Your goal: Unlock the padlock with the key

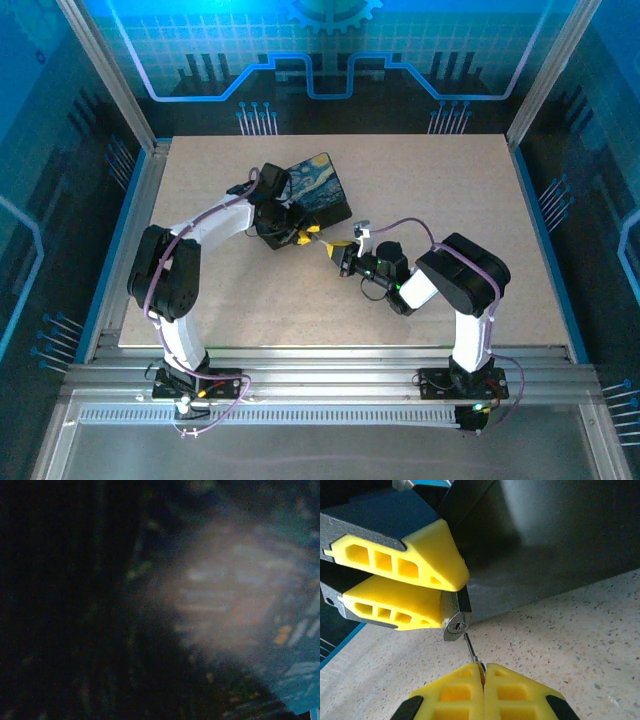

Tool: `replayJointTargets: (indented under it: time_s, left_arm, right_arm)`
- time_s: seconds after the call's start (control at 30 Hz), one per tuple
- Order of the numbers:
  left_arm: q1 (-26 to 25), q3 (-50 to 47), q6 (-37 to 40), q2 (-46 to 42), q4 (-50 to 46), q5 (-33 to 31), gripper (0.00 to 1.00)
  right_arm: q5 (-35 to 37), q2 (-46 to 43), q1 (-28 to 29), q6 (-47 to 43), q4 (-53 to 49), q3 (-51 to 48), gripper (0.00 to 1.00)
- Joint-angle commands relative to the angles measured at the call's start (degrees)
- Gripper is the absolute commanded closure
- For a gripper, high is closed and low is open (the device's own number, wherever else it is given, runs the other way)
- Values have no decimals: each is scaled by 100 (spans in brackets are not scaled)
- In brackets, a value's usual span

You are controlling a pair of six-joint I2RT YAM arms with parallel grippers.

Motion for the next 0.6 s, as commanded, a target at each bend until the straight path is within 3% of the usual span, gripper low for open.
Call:
replayJointTargets:
  time_s: [0.0,0.57]
  left_arm:
    - [94,-157,-408,-157,-192,457,100]
    - [163,-306,-547,-160,-9,453,100]
  right_arm:
    - [277,-50,86,-254,461,29,100]
    - [247,-2,182,-326,326,182,100]
